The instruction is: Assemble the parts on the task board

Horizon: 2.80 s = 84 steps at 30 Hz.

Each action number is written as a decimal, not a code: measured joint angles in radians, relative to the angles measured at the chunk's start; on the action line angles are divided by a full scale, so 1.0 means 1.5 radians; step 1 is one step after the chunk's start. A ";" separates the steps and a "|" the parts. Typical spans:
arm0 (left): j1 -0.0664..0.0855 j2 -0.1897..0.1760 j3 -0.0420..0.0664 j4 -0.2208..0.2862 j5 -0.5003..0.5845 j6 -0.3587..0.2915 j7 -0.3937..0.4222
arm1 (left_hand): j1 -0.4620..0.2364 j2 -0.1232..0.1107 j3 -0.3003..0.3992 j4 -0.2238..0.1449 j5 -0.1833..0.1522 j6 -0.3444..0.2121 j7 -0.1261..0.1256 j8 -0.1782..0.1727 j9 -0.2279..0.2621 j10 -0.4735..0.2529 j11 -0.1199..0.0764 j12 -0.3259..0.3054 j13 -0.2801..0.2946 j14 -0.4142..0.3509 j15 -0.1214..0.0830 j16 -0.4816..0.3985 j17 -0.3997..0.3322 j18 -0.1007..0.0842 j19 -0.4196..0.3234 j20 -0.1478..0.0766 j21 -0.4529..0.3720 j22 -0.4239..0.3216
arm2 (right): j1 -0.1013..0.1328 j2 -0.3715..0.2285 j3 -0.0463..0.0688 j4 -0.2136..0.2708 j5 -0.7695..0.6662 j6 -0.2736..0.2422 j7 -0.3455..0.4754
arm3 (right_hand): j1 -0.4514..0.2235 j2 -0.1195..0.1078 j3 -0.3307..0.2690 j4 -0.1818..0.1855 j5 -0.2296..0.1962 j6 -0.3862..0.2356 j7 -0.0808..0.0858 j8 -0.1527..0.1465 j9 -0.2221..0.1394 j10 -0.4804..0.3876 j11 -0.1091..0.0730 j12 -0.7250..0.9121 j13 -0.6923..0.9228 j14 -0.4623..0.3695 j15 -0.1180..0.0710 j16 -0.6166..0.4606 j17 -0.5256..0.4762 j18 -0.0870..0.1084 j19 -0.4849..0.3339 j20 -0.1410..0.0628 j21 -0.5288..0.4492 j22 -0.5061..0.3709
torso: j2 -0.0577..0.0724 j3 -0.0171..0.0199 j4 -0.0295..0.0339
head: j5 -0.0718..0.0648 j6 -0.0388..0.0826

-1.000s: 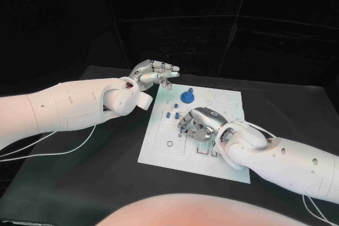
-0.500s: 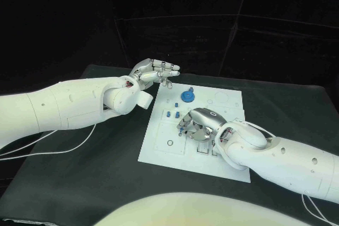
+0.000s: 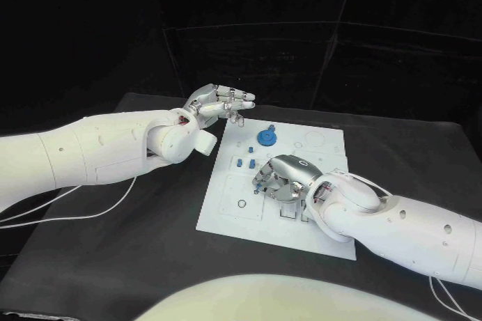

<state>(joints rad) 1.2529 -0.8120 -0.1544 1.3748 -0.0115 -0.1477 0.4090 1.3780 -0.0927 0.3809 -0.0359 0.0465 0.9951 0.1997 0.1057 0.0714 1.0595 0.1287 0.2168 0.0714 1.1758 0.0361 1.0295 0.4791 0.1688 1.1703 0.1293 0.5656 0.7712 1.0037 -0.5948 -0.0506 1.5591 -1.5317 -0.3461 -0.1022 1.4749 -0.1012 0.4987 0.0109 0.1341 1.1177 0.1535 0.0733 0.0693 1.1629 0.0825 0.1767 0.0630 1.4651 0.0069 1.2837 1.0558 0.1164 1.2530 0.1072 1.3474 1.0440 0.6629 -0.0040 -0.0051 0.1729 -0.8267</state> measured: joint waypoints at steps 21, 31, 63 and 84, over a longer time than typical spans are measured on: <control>0.000 0.000 0.000 0.000 0.000 0.001 -0.001 | 0.000 0.000 0.000 0.000 0.000 0.000 0.000 0.000 0.000 0.000 0.000 0.000 0.000 0.000 0.000 0.000 0.000 0.000 0.000 0.000 0.000 0.000 | 0.000 0.005 0.000 -0.005 0.002 0.012 -0.001 | 0.000 0.000 0.000 0.000 0.000 0.000 0.000 -0.001 0.000 0.000 0.000 0.000 0.001 0.000 0.000 0.000 -0.002 0.000 0.000 0.000 0.000 0.000 | 0.000 0.0001 -0.0001 | 0.002 -0.005; 0.000 -0.001 0.000 0.000 0.000 0.002 -0.002 | 0.000 0.000 0.000 0.000 0.000 0.000 0.000 0.000 0.000 0.000 0.000 0.000 0.000 0.000 0.000 0.000 0.000 0.000 0.000 0.000 0.000 0.000 | 0.001 0.006 0.001 -0.009 -0.012 0.022 -0.009 | -0.004 -0.004 0.000 0.000 0.000 -0.001 -0.001 -0.001 -0.001 0.000 0.000 0.000 0.001 0.000 0.000 0.000 -0.004 0.000 0.000 0.000 0.000 0.000 | 0.000 -0.0002 -0.0001 | 0.003 -0.007; 0.000 -0.002 0.000 0.000 0.000 0.004 -0.003 | 0.000 0.000 -0.002 -0.002 0.000 0.000 0.000 0.003 0.000 -0.002 -0.002 0.000 0.000 0.000 0.000 0.000 -0.001 0.000 0.000 0.000 0.000 0.000 | 0.000 0.011 0.000 -0.004 -0.028 0.036 -0.019 | -0.023 -0.010 -0.008 -0.003 0.000 -0.003 0.001 -0.003 -0.001 0.000 0.000 -0.005 0.001 0.000 0.000 0.000 -0.007 0.000 0.000 0.000 0.002 0.000 | 0.000 0.0000 -0.0001 | 0.006 -0.011; 0.000 -0.002 0.000 -0.001 0.000 0.008 -0.008 | 0.000 0.000 -0.002 -0.002 0.000 0.000 0.000 0.003 0.000 -0.002 -0.002 0.000 0.000 0.000 0.000 0.000 -0.001 0.000 0.000 0.000 0.000 0.000 | 0.001 0.015 0.001 -0.011 -0.028 0.045 -0.016 | -0.044 -0.024 -0.020 -0.007 -0.003 -0.051 0.023 -0.007 -0.004 -0.074 0.026 -0.051 -0.002 -0.010 0.015 -0.054 -0.092 0.000 -0.060 0.019 -0.039 -0.093 | 0.000 -0.0003 -0.0001 | 0.005 -0.012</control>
<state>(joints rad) 1.2531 -0.8145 -0.1544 1.3739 -0.0115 -0.1361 0.3974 1.3780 -0.0927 0.3780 -0.0388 0.0465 0.9951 0.1997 0.1095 0.0714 1.0559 0.1251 0.2168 0.0714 1.1758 0.0361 1.0295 0.4783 0.1689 1.1704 0.1293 0.5657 0.7707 1.0055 -0.5718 -0.0491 1.5424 -1.5736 -0.2784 -0.1267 1.4093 -0.1378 0.4692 0.0011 0.1296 1.0408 0.1883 0.0630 0.0641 1.0518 0.1214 0.1004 0.0592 1.4509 0.0289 1.2022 0.9185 0.1164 1.1632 0.1358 1.2892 0.9050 0.6628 -0.0045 -0.0052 0.1799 -0.8449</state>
